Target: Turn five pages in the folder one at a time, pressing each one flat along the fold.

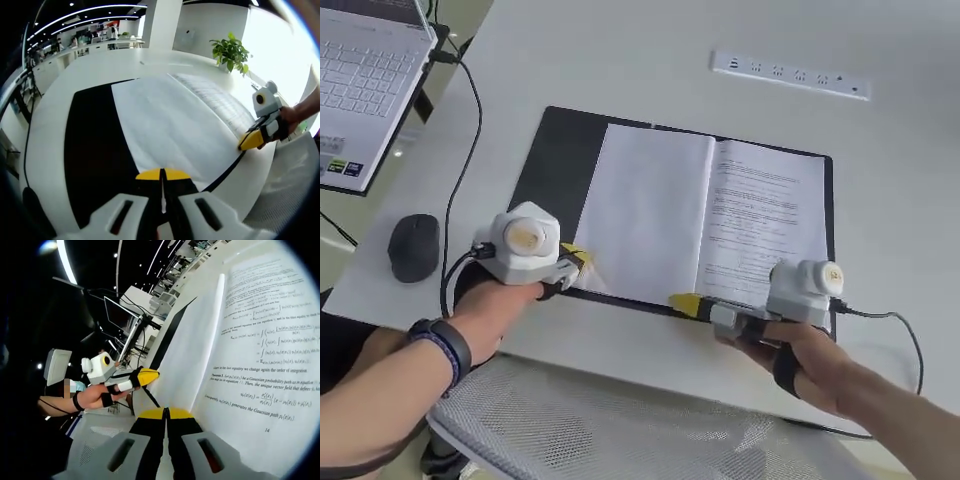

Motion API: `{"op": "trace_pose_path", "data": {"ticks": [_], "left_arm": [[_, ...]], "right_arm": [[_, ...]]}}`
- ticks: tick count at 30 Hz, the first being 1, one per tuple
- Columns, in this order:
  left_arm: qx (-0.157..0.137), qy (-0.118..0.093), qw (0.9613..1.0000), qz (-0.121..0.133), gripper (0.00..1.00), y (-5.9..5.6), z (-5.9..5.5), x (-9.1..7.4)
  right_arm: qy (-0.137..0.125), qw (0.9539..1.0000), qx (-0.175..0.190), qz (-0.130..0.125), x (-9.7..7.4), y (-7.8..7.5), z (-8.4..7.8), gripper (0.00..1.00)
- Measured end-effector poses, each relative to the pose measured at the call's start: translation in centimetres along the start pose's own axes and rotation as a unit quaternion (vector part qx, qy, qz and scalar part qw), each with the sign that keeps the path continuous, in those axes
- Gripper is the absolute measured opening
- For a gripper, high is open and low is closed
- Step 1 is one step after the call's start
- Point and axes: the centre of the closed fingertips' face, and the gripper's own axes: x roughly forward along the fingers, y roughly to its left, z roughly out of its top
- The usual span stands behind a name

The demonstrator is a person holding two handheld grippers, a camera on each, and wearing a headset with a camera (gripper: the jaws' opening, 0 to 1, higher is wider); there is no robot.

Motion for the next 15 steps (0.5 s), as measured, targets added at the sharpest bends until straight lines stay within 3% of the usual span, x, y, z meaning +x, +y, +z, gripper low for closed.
{"op": "trace_pose_path", "data": {"ticks": [5, 11, 15], "left_arm": [[-0.002, -0.001, 1.0, 0.003, 0.0, 0.0, 0.0, -0.1], [-0.005, 0.0, 1.0, 0.005, 0.0, -0.1, 0.0, -0.2], [-0.008, 0.002, 1.0, 0.005, 0.0, -0.1, 0.0, -0.3]], "right_arm": [[-0.012, 0.9997, 0.017, -0.011, 0.0, -0.4, -0.2, 0.0], [0.01, 0.9996, 0.004, -0.026, 0.2, -0.4, -1.9, 0.0], [-0.005, 0.9996, 0.011, -0.027, -0.2, 0.0, -1.8, 0.0]]}}
